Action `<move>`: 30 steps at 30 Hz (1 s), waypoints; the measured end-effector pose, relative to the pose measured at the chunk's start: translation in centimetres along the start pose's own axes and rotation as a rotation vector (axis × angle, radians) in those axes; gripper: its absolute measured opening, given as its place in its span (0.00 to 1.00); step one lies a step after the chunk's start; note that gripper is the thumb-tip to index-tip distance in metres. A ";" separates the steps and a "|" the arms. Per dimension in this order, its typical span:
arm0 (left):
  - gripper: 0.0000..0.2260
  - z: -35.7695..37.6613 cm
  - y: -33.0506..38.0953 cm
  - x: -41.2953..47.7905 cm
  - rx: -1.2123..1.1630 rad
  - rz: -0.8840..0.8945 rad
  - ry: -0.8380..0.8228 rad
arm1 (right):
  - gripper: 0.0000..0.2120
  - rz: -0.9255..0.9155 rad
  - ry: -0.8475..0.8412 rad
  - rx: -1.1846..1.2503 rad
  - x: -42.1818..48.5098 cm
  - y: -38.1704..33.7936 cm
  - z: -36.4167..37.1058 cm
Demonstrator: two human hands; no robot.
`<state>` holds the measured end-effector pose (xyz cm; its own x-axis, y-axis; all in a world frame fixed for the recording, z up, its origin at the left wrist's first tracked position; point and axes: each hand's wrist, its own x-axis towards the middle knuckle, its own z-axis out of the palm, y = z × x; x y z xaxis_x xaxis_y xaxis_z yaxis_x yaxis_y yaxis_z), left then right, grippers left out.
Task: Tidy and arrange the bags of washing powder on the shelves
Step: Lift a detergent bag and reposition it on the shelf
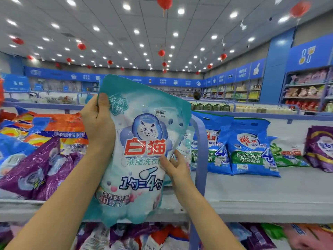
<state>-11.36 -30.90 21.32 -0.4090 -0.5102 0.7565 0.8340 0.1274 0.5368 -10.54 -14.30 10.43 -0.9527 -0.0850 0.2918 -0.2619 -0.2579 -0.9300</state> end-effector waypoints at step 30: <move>0.18 0.3 -6.5 -7.5 0.113 -0.427 -0.345 | 0.20 -0.422 0.662 -0.790 3.7 -3.0 0.6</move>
<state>-13.81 -27.68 12.26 -0.8150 -0.2311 0.5313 0.5306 0.0706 0.8447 -13.18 -14.41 14.46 -0.5965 0.4563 0.6603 -0.3842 0.5601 -0.7340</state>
